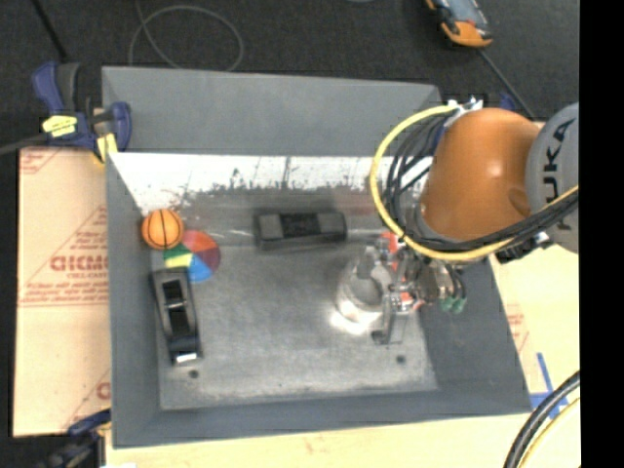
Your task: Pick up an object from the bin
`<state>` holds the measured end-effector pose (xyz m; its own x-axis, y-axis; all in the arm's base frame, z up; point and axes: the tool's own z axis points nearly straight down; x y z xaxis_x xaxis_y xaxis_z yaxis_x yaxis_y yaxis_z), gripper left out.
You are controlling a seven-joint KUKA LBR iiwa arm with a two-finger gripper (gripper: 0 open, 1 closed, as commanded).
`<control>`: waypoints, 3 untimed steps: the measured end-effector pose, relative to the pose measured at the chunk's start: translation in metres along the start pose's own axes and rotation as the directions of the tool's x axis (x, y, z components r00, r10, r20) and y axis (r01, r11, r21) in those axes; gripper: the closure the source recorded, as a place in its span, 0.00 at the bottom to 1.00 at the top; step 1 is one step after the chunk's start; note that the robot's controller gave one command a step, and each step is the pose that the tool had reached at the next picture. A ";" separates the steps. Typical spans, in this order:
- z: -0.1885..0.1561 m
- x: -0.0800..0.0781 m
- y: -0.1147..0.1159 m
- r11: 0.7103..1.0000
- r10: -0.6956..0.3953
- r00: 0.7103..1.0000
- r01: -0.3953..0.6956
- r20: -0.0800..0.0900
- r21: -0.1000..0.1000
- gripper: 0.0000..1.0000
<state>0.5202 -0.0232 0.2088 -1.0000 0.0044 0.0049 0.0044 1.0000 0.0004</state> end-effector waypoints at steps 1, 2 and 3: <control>-0.004 -0.002 0.000 1.000 -0.001 1.000 0.001 0.008 0.001 0.00; 0.064 -0.017 -0.045 0.997 -0.082 0.997 0.082 0.013 0.003 0.00; 0.141 -0.035 -0.072 0.999 -0.042 0.999 0.042 0.008 0.000 0.00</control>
Offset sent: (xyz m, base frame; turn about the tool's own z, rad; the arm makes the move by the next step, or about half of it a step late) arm 0.0275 -0.0893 -0.1388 -0.1600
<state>0.5541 -0.0953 0.0677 -0.9993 -0.0378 -0.0031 -0.0378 0.9993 0.0008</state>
